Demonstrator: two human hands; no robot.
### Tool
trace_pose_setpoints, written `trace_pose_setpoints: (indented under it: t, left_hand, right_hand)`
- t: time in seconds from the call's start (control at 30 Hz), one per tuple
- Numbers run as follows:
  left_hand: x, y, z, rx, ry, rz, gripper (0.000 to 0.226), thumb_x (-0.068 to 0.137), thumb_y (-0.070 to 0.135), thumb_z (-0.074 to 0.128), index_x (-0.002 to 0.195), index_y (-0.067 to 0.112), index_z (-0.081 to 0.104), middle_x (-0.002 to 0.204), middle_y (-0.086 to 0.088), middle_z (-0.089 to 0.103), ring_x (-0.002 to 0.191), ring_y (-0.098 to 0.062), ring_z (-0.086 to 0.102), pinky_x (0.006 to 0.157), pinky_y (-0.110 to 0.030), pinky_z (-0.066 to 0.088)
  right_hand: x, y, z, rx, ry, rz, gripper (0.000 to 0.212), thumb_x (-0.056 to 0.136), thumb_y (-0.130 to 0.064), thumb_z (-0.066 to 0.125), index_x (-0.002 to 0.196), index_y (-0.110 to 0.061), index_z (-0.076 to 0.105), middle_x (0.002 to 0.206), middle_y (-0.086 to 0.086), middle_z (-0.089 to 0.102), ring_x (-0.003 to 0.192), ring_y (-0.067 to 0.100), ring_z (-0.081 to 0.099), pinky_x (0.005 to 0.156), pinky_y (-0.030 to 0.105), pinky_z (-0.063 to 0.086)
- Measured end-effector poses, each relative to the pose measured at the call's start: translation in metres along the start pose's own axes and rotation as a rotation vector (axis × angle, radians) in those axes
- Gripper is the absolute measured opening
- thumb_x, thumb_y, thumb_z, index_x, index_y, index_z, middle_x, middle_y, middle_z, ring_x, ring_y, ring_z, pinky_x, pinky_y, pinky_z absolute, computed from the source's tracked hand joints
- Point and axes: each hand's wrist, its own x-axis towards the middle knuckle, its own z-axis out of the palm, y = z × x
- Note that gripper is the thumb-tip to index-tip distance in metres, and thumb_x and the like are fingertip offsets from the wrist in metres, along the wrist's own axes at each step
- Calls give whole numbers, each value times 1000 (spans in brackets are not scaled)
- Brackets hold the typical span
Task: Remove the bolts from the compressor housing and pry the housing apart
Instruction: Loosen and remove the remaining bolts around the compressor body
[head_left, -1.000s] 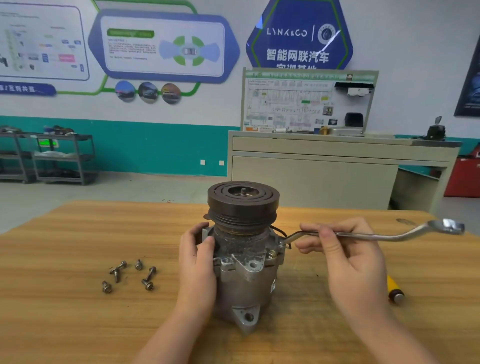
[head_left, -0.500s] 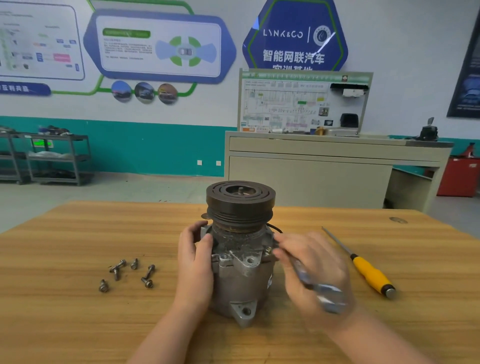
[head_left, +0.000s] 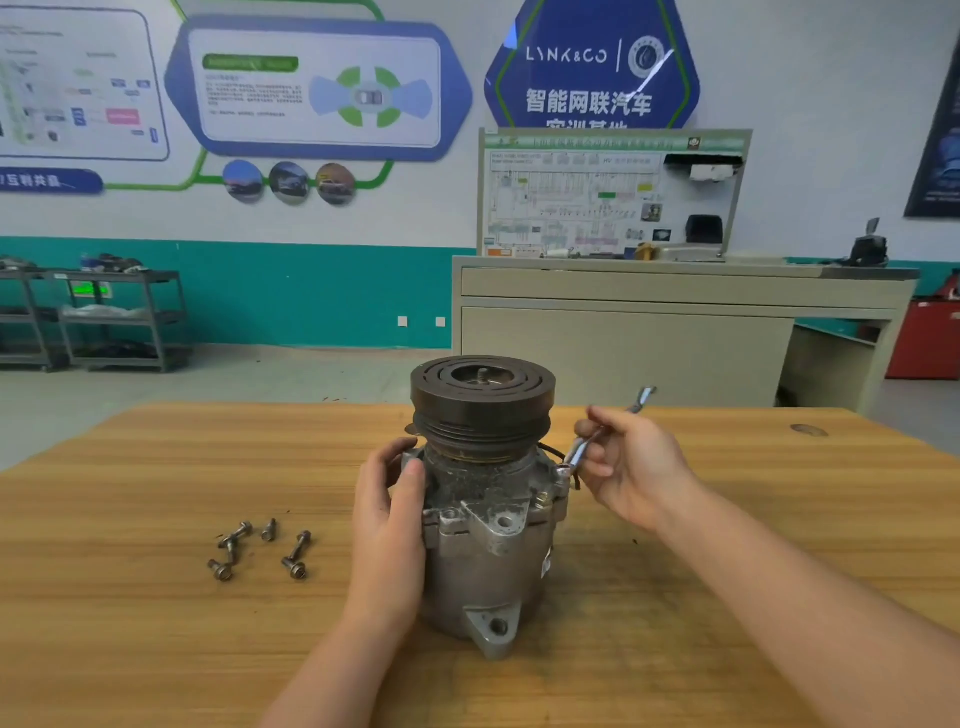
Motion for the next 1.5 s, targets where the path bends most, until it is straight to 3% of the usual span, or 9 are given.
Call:
trace_pose_setpoints:
  t: [0.2,0.43,0.57,0.73,0.93,1.13,1.23,1.37,1.5]
  left_hand:
    - [-3,2,-4,44,-63,35,81,80,78,39,137,22,49,133,0,58,127,-15,52,111,-46,40]
    - [1,8,-6,-38,-174,-60,64,73,70,39,125,36,55,121,11,70,116,-4,62,102,-34,46]
    - [-2,10,-8,39,-215,-33,78,80,71,59,144,30,41,140,6,55,129,-9,51,114,-39,38]
    - [-3,9,-11,186,-246,-1,94,67,52,63,152,35,27,135,24,49,113,22,47,97,-11,41]
    - [-4,9,-15,170,-315,43,111,52,58,69,152,31,28,137,20,50,113,22,48,83,1,41]
    - [-1,17,-20,169,-458,75,147,21,76,84,149,36,24,137,23,51,125,9,49,97,-10,43]
    - [-1,19,-20,195,-444,96,147,22,78,82,148,41,17,137,32,41,120,24,41,93,1,36]
    - [-1,15,-19,179,-408,75,141,37,58,94,153,41,15,140,28,46,124,14,47,100,-11,43]
    - [0,10,-16,138,-394,70,129,54,30,98,154,38,18,139,19,53,118,9,55,85,-6,47]
  right_hand:
    - [-25,-13,-8,235,-45,-148,22,102,-13,40,84,-6,51,72,15,67,54,16,62,49,20,53]
    - [-76,7,-19,-273,-91,-763,10,91,-23,50,92,-15,55,92,20,72,74,31,71,65,28,59]
    - [-85,10,-19,-426,-187,-839,9,84,-37,59,83,-29,61,99,18,71,80,35,72,70,33,59]
    - [-93,12,-19,-620,-216,-902,23,85,-59,61,87,-36,59,107,10,71,86,29,73,74,32,59]
    - [-95,14,-26,-647,-210,-880,9,92,-38,56,86,-34,62,109,8,71,90,27,72,77,34,59]
    - [-95,5,-30,-759,-205,-853,16,89,-27,53,87,-11,54,103,3,73,86,25,73,76,33,59]
    - [-97,1,-21,-979,-190,-946,23,90,-38,52,86,-16,56,93,-9,74,79,11,72,72,31,58]
    - [-97,3,-8,-1281,-215,-1141,25,98,-46,44,85,-27,53,74,-4,68,69,6,67,58,26,53]
    - [-97,7,5,-1529,-253,-1540,49,103,-45,32,84,-9,60,66,-1,62,57,12,58,49,21,43]
